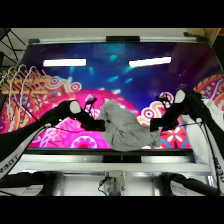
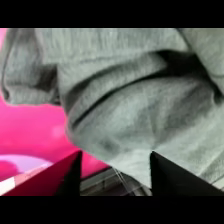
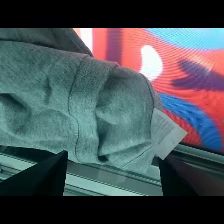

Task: Fold the shirts.

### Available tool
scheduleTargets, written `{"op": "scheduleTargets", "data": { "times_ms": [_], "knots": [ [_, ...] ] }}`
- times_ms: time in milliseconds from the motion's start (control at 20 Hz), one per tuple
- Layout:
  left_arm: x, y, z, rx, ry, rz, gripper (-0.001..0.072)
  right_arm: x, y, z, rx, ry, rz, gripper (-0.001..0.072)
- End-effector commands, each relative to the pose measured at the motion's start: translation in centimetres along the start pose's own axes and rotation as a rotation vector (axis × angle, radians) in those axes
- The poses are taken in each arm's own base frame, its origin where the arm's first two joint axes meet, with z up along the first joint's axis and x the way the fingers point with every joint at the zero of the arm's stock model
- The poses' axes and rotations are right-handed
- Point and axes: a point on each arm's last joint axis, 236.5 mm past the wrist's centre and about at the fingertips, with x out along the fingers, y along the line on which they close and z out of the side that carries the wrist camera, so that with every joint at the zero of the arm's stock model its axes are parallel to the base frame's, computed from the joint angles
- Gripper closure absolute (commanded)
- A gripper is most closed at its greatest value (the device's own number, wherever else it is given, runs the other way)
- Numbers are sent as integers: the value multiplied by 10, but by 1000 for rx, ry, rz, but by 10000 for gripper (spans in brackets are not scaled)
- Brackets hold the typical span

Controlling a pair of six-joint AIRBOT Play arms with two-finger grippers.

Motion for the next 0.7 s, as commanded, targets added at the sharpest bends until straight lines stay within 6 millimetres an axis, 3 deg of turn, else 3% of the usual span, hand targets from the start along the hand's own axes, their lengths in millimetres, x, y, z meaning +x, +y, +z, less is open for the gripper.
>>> {"op": "scheduleTargets", "data": {
  "times_ms": [0,100,200,300,400,450,600,650],
  "knots": [
    [8,-3,14,-14,-68,-18,343,15,-11,-7,-21,84,-23,17],
    [9,-2,21,25,-95,-16,533,19,-25,-15,-33,135,-74,17],
    [9,-2,24,37,-107,-16,674,24,-29,-16,-31,161,-82,17],
    [9,-2,24,55,-107,-14,676,36,-10,-21,-20,186,12,18],
    [9,-2,24,76,-109,-13,677,51,-9,-31,-42,223,-4,22],
    [9,-2,24,93,-109,-10,677,56,-10,-37,-61,247,-31,70],
    [2,1,26,128,-125,17,678,62,-8,-36,-53,241,-92,508],
    [-3,2,28,148,-140,31,679,63,-3,-34,-55,235,-91,549]
  ]
}}
